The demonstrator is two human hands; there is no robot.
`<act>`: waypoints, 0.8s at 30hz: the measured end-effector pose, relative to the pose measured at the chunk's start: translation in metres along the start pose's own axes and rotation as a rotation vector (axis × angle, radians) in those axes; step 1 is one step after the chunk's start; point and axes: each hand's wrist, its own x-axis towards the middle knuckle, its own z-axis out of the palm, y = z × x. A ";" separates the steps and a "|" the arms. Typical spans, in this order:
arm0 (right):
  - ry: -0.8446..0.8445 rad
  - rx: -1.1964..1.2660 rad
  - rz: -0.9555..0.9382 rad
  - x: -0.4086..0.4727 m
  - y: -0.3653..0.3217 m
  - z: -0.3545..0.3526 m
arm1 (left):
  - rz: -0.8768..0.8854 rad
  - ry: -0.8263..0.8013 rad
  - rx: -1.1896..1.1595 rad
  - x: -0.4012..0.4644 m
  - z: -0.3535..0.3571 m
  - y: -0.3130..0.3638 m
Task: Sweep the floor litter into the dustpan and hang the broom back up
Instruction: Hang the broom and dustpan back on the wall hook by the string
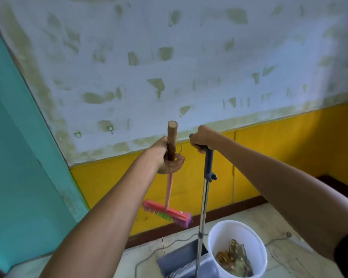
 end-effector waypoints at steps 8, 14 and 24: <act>-0.175 0.577 0.081 0.061 -0.036 0.055 | 0.152 0.032 -0.068 0.054 -0.095 0.042; -0.179 0.965 -0.154 0.097 -0.070 0.101 | 0.276 0.083 0.009 0.088 -0.148 0.058; -0.257 0.873 -0.244 0.158 -0.155 0.143 | 0.761 0.442 0.919 0.086 -0.193 0.114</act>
